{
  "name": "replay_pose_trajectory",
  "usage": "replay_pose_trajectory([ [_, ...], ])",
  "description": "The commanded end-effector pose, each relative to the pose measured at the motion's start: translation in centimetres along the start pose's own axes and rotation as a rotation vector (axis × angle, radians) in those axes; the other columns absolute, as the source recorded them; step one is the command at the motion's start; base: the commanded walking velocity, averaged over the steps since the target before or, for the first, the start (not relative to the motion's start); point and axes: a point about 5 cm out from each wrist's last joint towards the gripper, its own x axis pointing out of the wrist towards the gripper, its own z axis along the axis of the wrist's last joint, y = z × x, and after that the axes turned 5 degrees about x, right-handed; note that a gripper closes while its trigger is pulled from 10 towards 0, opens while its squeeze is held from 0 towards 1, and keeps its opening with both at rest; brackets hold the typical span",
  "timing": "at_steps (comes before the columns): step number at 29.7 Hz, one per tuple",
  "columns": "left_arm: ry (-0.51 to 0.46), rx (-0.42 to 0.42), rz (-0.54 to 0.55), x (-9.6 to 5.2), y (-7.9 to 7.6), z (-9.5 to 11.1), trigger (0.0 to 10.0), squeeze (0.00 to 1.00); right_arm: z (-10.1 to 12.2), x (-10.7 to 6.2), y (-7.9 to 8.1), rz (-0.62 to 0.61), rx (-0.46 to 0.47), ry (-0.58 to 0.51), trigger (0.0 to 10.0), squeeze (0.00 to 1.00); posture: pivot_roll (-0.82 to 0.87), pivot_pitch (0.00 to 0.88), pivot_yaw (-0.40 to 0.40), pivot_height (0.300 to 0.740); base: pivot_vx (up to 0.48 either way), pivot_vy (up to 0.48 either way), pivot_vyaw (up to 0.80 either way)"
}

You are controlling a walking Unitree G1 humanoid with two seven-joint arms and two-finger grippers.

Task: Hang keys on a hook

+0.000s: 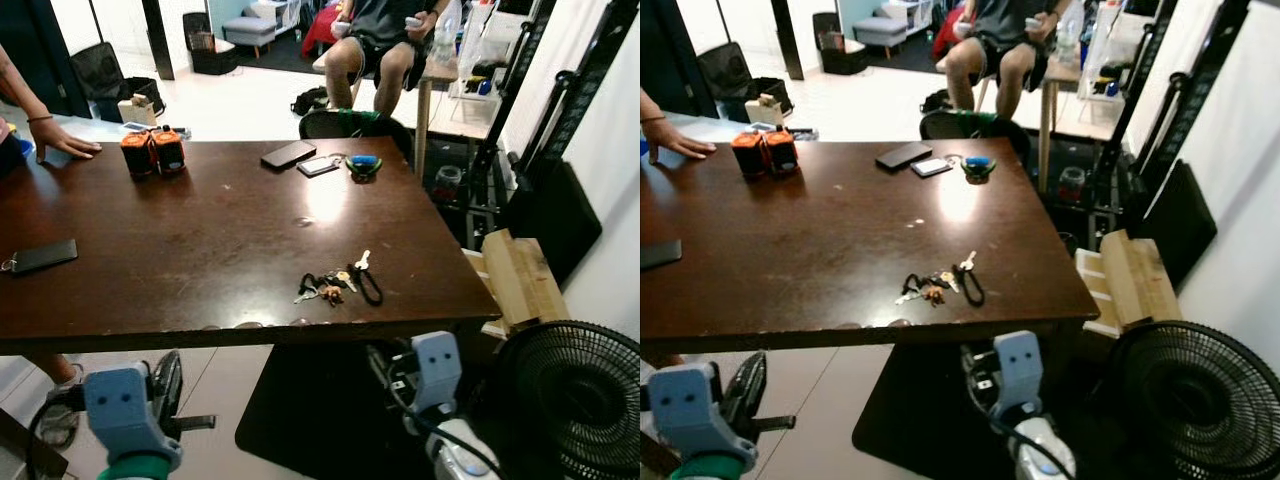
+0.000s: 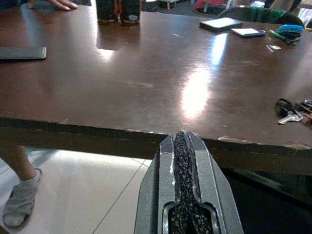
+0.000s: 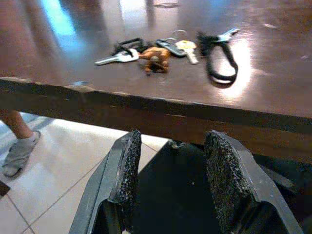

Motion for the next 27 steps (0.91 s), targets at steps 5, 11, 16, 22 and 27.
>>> replay_pose_trajectory([
  [5,0.025,0.005,0.007,-0.31,0.22,-0.34,10.0,0.0,-0.58,-0.38,-0.13,-0.007,-0.001,0.025,10.0,0.0,-0.06,0.072,0.097,0.74,0.0,0.0,0.0],
  [11,0.024,0.003,0.007,-0.28,0.21,-0.33,10.0,0.0,-0.57,-0.37,-0.15,-0.008,-0.001,0.025,10.0,0.0,-0.06,0.072,0.097,0.74,0.0,0.0,0.0],
  [16,0.029,0.005,0.005,-0.3,0.19,-0.39,10.0,0.0,-0.58,-0.38,-0.14,-0.008,-0.001,0.024,10.0,0.0,-0.06,0.072,0.097,0.74,0.0,0.0,0.0],
  [22,0.044,0.012,0.011,-0.21,0.12,-0.54,10.0,0.0,-0.48,-0.2,-0.07,-0.004,0.0,0.024,10.0,0.0,-0.06,0.077,0.097,0.74,0.0,0.0,0.0],
  [27,0.052,0.026,0.009,-0.11,0.06,-0.62,10.0,0.0,-0.36,0.07,0.11,-0.001,0.005,0.023,10.0,0.0,-0.05,0.084,0.098,0.74,0.0,0.0,0.0],
])
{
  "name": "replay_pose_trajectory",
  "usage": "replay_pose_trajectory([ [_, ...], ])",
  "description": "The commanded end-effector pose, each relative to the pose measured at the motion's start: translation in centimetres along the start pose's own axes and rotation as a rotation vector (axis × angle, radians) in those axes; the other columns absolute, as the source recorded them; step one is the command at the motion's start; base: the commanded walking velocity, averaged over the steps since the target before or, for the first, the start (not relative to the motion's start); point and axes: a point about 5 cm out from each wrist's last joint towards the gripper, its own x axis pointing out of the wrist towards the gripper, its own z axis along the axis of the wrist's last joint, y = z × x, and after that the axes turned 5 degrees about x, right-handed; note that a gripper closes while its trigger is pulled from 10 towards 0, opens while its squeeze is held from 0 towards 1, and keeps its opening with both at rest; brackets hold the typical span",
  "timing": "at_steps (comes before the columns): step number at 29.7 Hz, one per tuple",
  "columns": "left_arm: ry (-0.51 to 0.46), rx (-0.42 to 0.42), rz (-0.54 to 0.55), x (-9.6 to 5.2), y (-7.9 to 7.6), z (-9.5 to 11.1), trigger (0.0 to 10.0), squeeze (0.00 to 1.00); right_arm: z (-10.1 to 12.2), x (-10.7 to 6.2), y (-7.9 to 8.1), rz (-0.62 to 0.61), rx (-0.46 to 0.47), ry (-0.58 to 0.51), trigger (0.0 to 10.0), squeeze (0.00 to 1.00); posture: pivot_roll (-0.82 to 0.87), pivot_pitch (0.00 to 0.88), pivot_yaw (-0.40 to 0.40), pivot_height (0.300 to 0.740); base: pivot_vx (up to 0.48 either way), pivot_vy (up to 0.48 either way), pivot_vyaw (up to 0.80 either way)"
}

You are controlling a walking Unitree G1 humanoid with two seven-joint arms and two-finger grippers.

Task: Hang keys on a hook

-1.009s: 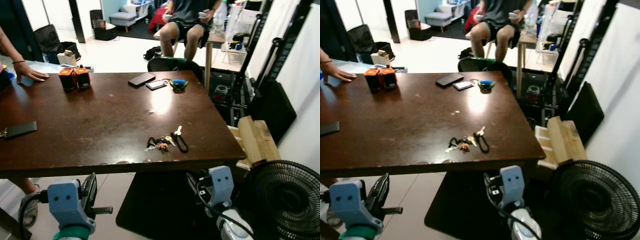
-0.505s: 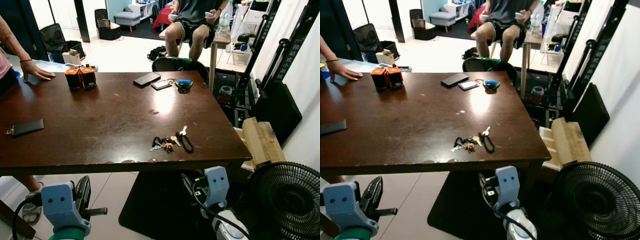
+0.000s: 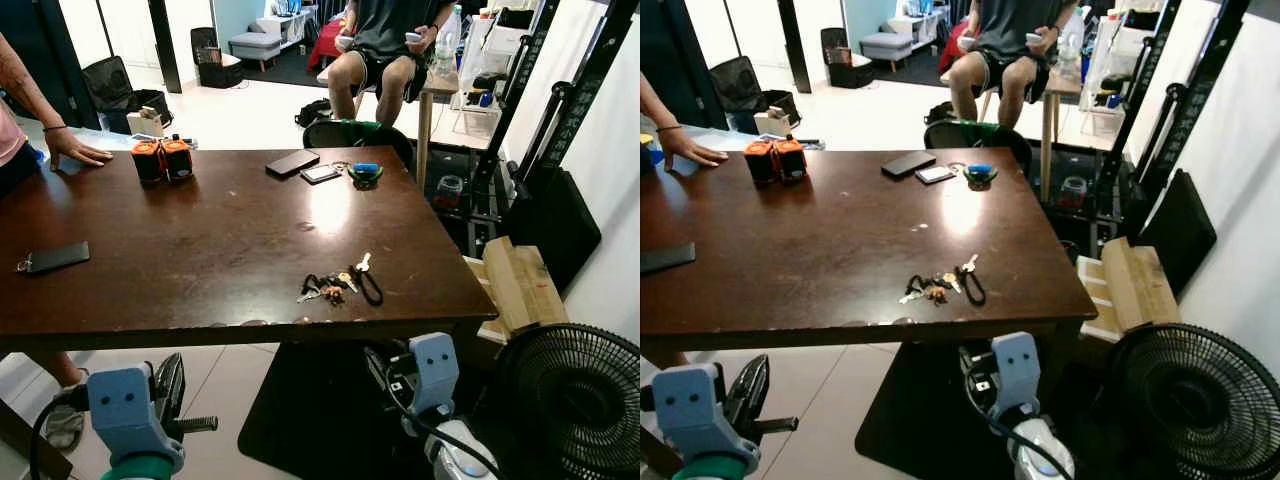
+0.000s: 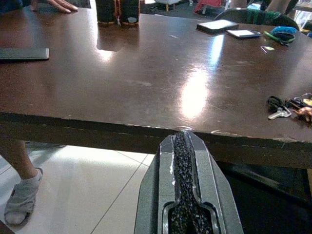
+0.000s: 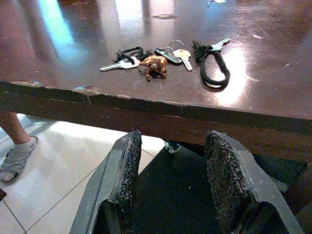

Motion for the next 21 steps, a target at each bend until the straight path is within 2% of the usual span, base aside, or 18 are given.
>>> replay_pose_trajectory([
  [1,0.024,0.018,0.004,-0.1,0.1,-0.4,10.0,0.0,-0.4,0.1,0.2,0.004,0.007,0.022,10.0,0.0,-0.05,0.084,0.098,0.74,0.0,0.0,0.0],
  [5,0.027,0.033,0.005,0.1,0.2,-0.4,10.0,0.0,-0.3,0.8,0.4,0.013,0.006,0.03,10.0,0.0,-0.05,0.099,0.103,0.74,0.0,0.0,0.0],
  [9,0.024,0.035,-0.001,0.3,0.1,-0.2,10.0,0.0,0.5,2.9,0.0,0.007,0.003,0.053,10.0,0.0,-0.04,0.111,0.108,0.74,0.0,0.0,0.0],
  [14,0.023,0.033,-0.004,0.4,0.0,-0.1,10.0,0.0,1.1,4.0,-0.1,0.006,0.018,0.054,10.0,0.0,-0.04,0.126,0.102,0.74,0.0,0.0,0.0],
  [15,0.023,0.028,-0.011,0.4,-0.2,0.0,10.0,0.0,1.9,4.9,0.0,0.011,0.029,0.049,10.0,1.0,-0.03,0.13,0.099,0.74,0.0,0.0,0.0],
  [21,0.028,0.024,-0.009,0.1,-0.3,0.0,10.0,0.0,2.4,5.9,-0.4,-0.02,0.055,0.06,10.0,1.0,-0.03,0.145,0.093,0.74,0.0,0.0,0.0],
])
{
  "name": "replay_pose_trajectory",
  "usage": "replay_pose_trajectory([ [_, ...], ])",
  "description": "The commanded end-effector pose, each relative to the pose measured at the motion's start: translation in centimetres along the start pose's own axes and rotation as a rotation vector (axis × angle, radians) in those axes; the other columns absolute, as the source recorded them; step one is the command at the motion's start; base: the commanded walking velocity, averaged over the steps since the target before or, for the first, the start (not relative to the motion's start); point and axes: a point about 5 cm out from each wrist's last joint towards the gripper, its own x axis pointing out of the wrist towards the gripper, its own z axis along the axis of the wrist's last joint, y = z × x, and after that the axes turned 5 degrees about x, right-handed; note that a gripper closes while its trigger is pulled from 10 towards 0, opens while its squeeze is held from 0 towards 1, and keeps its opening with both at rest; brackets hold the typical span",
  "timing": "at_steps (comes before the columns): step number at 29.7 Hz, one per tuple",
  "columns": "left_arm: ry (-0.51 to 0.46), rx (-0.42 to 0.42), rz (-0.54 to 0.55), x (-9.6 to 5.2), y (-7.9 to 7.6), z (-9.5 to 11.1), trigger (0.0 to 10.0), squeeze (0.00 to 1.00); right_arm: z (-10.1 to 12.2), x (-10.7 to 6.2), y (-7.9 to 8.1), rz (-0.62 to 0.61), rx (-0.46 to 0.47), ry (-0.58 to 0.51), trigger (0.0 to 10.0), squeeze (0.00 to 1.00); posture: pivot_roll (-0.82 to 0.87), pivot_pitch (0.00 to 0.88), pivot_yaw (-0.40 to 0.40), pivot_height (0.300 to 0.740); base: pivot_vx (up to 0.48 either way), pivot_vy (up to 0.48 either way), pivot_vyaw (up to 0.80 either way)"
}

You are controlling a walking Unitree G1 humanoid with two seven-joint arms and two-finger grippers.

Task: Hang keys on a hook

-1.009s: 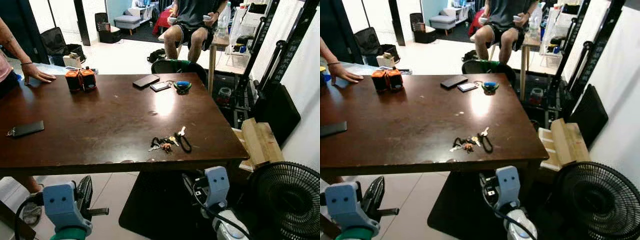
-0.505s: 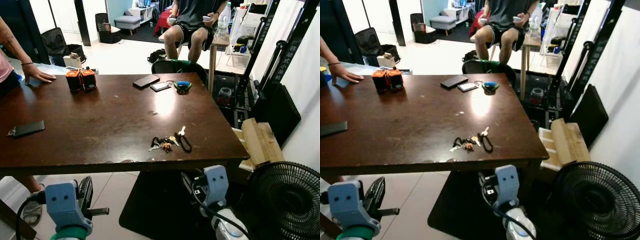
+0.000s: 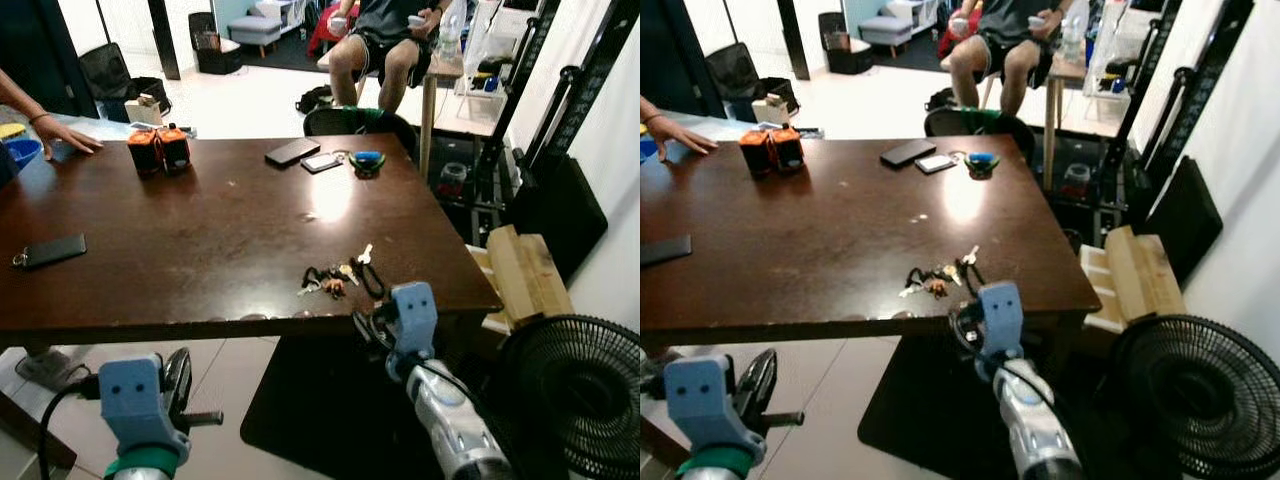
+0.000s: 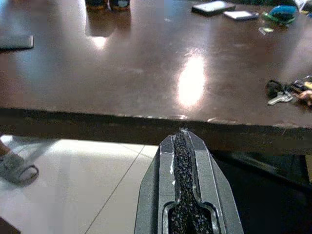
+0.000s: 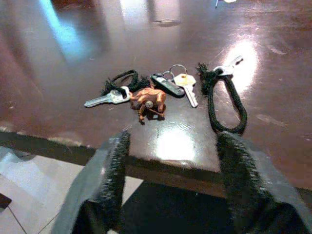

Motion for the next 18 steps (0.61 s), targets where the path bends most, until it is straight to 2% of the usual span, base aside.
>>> replay_pose_trajectory([
  [1,0.016,0.008,0.011,-0.4,0.3,-0.1,10.0,0.0,-1.0,-0.1,-0.2,-0.035,0.031,0.053,10.0,1.0,-0.03,0.145,0.093,0.74,0.0,0.0,0.0],
  [2,0.016,0.008,0.011,-0.4,0.3,-0.1,10.0,0.0,-1.0,-0.1,-0.2,-0.035,0.031,0.053,10.0,1.0,-0.03,0.145,0.093,0.74,0.0,0.0,0.0],
  [3,0.019,0.007,0.009,-0.5,0.2,-0.1,10.0,0.0,-0.9,0.4,-0.5,-0.063,0.04,0.076,10.0,0.55,-0.02,0.158,0.096,0.74,0.0,0.0,0.0],
  [4,0.02,0.007,0.008,-0.5,0.2,-0.1,10.0,0.0,-0.9,0.6,-0.7,-0.073,0.045,0.088,10.0,0.55,-0.02,0.158,0.096,0.74,0.0,0.0,0.0],
  [5,0.022,0.006,0.006,-0.6,0.2,-0.1,10.0,0.0,-0.8,0.8,-0.7,-0.073,0.038,0.106,10.0,0.0,-0.02,0.158,0.096,0.74,0.0,0.0,0.0],
  [8,0.023,0.005,0.004,-0.6,0.2,-0.1,10.0,0.0,-0.9,1.1,-0.7,-0.065,0.024,0.137,10.0,0.0,-0.02,0.158,0.096,0.74,0.0,0.0,0.0],
  [11,0.027,0.001,-0.008,-0.6,0.0,-0.1,10.0,0.0,-1.5,1.5,-0.6,-0.024,-0.038,0.231,10.0,0.0,-0.02,0.166,0.096,0.74,0.0,0.0,0.0],
  [14,0.031,-0.004,-0.016,-0.8,-0.1,-0.1,10.0,0.0,-1.7,1.6,-0.5,0.0,-0.064,0.273,10.0,0.0,-0.02,0.166,0.096,0.74,0.0,0.0,0.0],
  [18,0.035,-0.006,-0.019,-0.9,-0.1,-0.1,10.0,0.0,-1.7,1.7,-0.5,0.007,-0.04,0.3,10.0,0.0,-0.01,0.173,0.095,0.74,0.0,0.0,0.0],
])
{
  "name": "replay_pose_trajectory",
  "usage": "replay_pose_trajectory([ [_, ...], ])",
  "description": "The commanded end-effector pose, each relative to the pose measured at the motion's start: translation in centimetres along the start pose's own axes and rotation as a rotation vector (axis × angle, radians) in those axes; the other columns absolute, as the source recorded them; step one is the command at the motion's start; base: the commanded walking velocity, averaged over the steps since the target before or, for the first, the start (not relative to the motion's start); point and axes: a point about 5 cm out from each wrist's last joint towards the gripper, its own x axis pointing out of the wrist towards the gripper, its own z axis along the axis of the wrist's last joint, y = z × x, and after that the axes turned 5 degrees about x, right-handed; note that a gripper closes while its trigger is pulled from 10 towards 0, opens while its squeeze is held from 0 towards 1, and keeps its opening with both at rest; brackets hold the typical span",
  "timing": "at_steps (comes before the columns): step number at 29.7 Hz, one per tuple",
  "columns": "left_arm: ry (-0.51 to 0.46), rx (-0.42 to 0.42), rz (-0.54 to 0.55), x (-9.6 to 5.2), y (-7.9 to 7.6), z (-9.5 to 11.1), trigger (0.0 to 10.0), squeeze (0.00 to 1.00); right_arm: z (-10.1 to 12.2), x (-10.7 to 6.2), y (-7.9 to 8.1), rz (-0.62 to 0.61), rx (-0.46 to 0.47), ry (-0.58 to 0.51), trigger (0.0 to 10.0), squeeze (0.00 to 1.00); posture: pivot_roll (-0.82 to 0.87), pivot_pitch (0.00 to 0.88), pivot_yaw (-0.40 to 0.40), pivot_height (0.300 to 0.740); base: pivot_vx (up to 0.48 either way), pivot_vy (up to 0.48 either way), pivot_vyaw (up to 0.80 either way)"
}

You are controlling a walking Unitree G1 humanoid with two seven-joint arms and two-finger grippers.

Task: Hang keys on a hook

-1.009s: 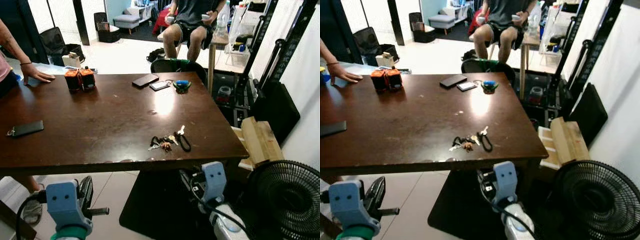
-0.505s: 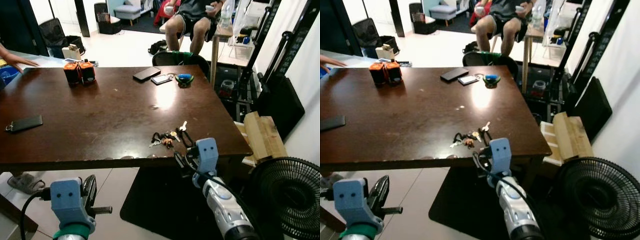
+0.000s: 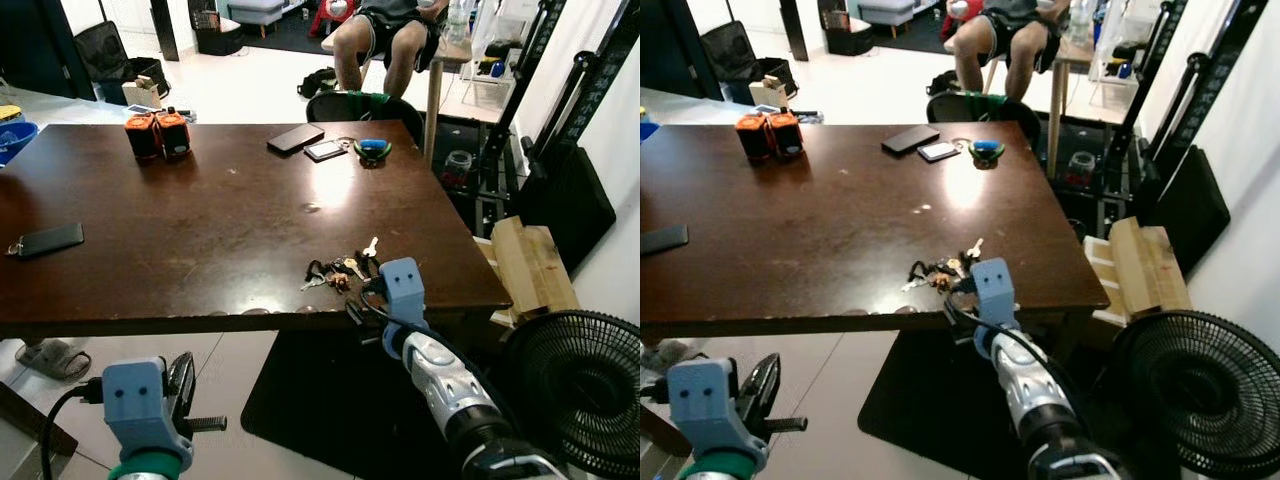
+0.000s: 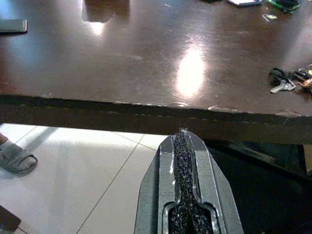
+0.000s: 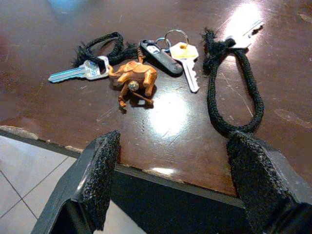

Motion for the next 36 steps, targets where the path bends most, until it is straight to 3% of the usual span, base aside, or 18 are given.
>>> replay_pose_trajectory([
  [1,0.018,-0.002,0.002,-0.3,0.2,-0.2,10.0,0.0,-2.5,-0.3,0.2,0.008,0.041,0.112,10.0,0.0,-0.01,0.173,0.095,0.74,0.0,0.0,0.0],
  [9,0.023,-0.003,-0.013,-0.4,0.0,-0.2,10.0,0.0,-1.3,0.1,0.3,0.022,0.042,0.06,10.0,0.0,-0.01,0.173,0.095,0.74,0.0,0.0,0.0],
  [10,0.023,-0.002,-0.017,-0.4,0.0,-0.1,10.0,0.0,-0.5,0.2,0.3,0.032,-0.026,0.007,10.0,0.0,-0.02,0.171,0.101,0.74,0.0,0.0,0.0],
  [11,0.023,-0.002,-0.017,-0.4,0.0,-0.1,10.0,0.0,-0.5,0.2,0.3,0.032,-0.026,0.007,10.0,0.0,-0.02,0.171,0.101,0.74,0.0,0.0,0.0],
  [12,0.023,-0.002,-0.023,-0.3,0.0,-0.1,10.0,0.0,0.3,0.1,0.4,0.048,-0.166,-0.061,10.0,0.0,-0.02,0.171,0.101,0.74,0.0,0.0,0.0],
  [13,0.024,-0.002,-0.025,-0.4,0.0,-0.1,10.0,0.0,0.6,0.0,0.4,0.054,-0.204,-0.081,10.0,0.0,-0.02,0.171,0.101,0.74,0.0,0.0,0.0],
  [16,0.026,-0.003,-0.027,-0.4,0.0,-0.1,10.0,0.0,0.8,0.0,0.3,0.056,-0.211,-0.095,10.0,0.0,-0.02,0.171,0.101,0.74,0.0,0.0,0.0],
  [22,0.029,-0.005,-0.033,-0.4,0.0,-0.1,10.0,0.0,1.5,0.1,-0.6,0.0,-0.087,-0.119,10.0,0.0,-0.02,0.171,0.101,0.74,0.0,0.0,0.0],
  [26,0.021,-0.032,-0.026,-0.3,0.1,0.1,10.0,0.0,5.3,0.3,-1.5,-0.018,0.228,-0.305,10.0,0.0,-0.02,0.162,0.107,0.74,0.0,0.0,0.0],
  [27,0.02,-0.033,-0.025,-0.3,0.1,0.2,10.0,0.0,6.0,0.4,-1.6,-0.013,0.271,-0.339,10.0,0.0,-0.02,0.162,0.107,0.74,0.0,0.0,0.0],
  [33,0.021,-0.033,-0.026,-0.4,0.2,0.2,10.0,0.0,7.1,0.6,-1.4,-0.007,0.31,-0.381,10.0,0.0,-0.01,0.166,0.105,0.74,0.0,0.0,0.0],
  [36,0.023,-0.035,-0.027,-0.4,0.2,0.2,10.0,0.0,6.9,0.9,-0.1,0.071,0.269,-0.349,10.0,0.0,-0.01,0.166,0.105,0.74,0.0,0.0,0.0],
])
